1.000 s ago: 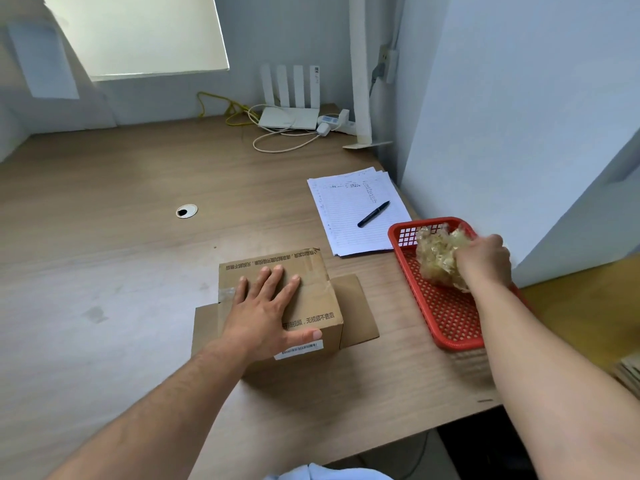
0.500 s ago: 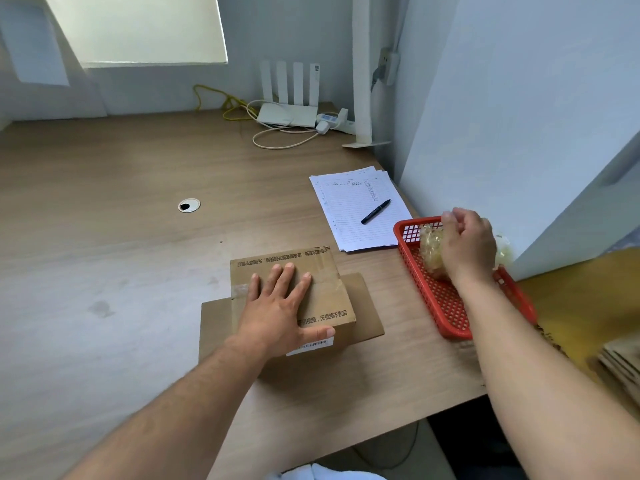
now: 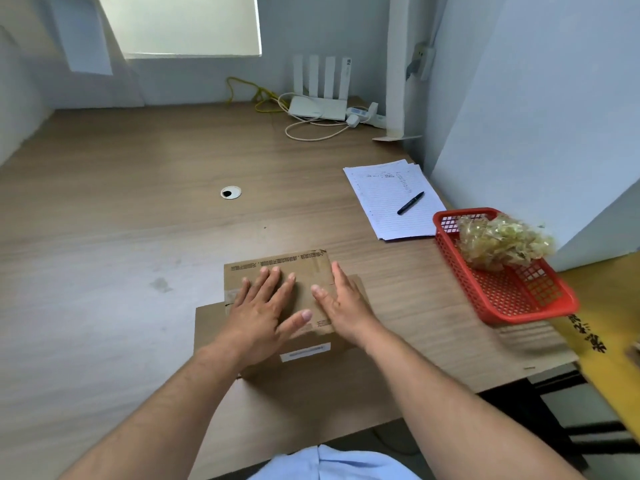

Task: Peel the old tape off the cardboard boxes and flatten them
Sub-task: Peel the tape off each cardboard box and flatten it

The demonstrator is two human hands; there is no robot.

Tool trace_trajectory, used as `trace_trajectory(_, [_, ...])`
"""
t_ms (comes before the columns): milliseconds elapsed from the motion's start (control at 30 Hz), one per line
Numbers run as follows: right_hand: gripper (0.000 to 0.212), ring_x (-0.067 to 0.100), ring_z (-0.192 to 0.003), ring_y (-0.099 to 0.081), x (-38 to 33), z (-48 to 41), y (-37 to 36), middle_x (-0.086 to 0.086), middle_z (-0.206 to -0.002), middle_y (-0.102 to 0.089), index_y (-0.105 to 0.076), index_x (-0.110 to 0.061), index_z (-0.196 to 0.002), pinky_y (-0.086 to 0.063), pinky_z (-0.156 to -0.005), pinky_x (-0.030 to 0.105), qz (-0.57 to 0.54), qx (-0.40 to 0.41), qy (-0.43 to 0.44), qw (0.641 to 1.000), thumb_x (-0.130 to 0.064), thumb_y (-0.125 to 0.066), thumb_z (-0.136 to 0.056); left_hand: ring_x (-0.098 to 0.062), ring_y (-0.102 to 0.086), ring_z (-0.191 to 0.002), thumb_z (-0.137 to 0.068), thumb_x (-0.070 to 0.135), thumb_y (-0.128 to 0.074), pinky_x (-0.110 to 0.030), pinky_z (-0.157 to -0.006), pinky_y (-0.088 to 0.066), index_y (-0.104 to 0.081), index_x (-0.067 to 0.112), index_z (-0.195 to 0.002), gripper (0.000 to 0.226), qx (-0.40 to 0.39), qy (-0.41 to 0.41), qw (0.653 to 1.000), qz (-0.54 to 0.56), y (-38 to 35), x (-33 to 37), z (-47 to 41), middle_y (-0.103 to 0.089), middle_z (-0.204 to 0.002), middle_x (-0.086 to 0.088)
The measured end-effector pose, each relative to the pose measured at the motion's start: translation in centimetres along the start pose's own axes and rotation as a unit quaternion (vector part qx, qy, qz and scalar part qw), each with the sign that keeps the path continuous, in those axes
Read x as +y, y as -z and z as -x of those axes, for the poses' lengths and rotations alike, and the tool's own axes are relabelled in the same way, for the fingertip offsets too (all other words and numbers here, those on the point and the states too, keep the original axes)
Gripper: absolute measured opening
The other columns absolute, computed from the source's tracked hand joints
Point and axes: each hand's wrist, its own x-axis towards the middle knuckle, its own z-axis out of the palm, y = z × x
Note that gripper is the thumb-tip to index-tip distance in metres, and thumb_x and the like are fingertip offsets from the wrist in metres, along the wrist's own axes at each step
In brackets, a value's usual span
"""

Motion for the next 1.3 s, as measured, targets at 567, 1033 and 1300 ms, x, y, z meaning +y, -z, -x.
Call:
trace_trajectory(567, [0.088,0.023,-0.104,-0.059,-0.6,-0.9,0.6,0.007,-0.113,-0.055,-0.019,-0.033,-0.15,-0.047,-0.098,0.035,-0.204,-0.067,-0.03,0.976,-0.008,-0.069,-0.082,0.007,-0.058,-0.107,-0.078,0.049,-0.067,-0.011,-0.086,-0.045,-0.033,0.048,-0.136,0.068,0.033,0.132,0.83,0.542,-0.4,-5.5,6.5,-0.058,-0.121,0.023])
trace_trajectory(1033, [0.027,0.018,-0.067,-0.045,-3.5,-6.7,-0.9,0.009,-0.073,-0.051,-0.053,-0.01,-0.076,-0.038,-0.06,0.028,-0.336,0.077,-0.084,0.935,-0.032,-0.062,-0.09,0.008,-0.041,-0.122,-0.079,0.029,-0.076,-0.006,-0.096,-0.035,-0.01,0.037,-0.151,0.098,0.057,0.151,0.841,0.516,-0.7,-5.2,6.1,-0.028,-0.143,0.022])
trace_trajectory(1300, [0.028,0.028,-0.088,-0.06,-3.9,-7.2,-0.5,0.021,-0.106,-0.064,-0.061,0.001,-0.111,-0.049,-0.087,0.041,-0.461,0.028,-0.118,0.879,-0.019,-0.06,-0.091,-0.007,-0.057,-0.098,-0.085,0.057,-0.059,-0.023,-0.086,-0.047,-0.062,0.037,-0.098,0.024,0.108,0.181,0.798,0.564,0.3,-5.0,5.8,-0.062,-0.1,0.02])
